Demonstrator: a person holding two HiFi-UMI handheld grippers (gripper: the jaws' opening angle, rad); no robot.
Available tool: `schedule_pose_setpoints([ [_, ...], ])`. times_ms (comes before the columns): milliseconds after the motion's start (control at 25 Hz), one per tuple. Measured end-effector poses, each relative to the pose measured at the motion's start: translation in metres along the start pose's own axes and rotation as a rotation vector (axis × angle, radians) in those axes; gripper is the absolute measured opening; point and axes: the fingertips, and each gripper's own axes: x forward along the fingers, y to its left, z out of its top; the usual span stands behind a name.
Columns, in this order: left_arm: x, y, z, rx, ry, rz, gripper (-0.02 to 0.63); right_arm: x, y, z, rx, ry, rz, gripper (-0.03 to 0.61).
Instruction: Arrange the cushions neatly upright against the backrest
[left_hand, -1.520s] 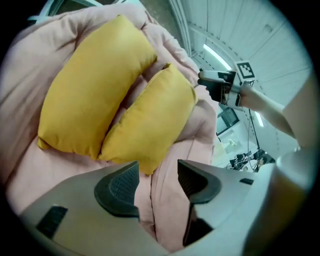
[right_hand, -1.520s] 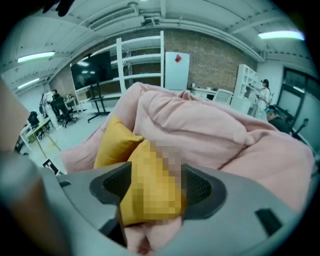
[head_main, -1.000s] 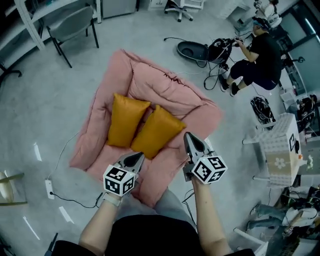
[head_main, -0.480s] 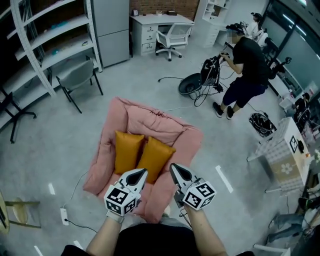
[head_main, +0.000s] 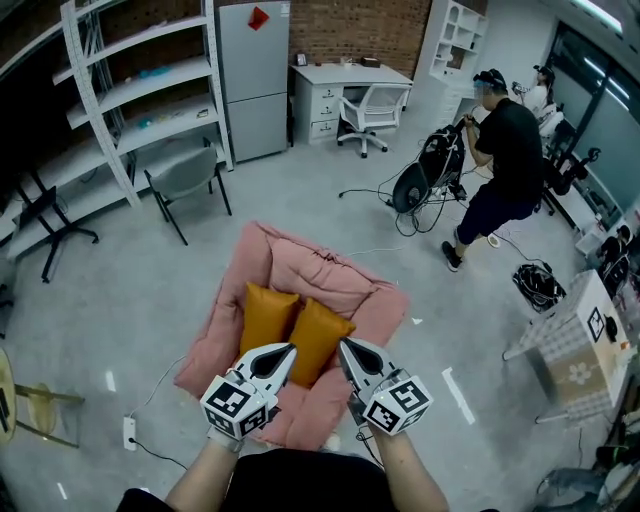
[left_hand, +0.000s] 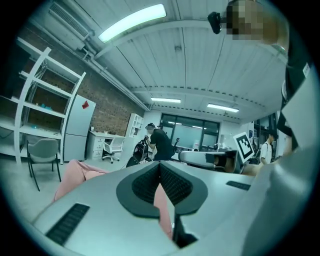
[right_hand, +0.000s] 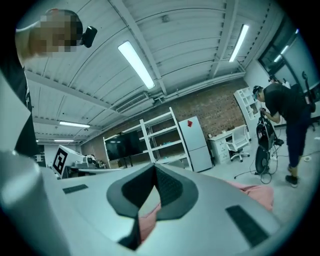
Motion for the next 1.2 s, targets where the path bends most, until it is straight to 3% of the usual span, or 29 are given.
schedule_pose_setpoints([
  [480, -0.006, 0.011, 0.028, 0.043, -0.087, 0.086, 0.012, 0.013, 0.014, 0.027, -0.127, -0.034, 0.065, 0.009],
  [720, -0.006, -0.004, 0.029, 0.104, -0.077, 0.044, 0.012, 0.013, 0.014, 0.027, -0.147, -0.03, 0.062, 0.009],
  [1200, -0.011, -0.003, 0.031, 0.075, -0.069, 0.041, 0.012, 0.016, 0.022, 0.028, -0.206, -0.024, 0.07, 0.008],
])
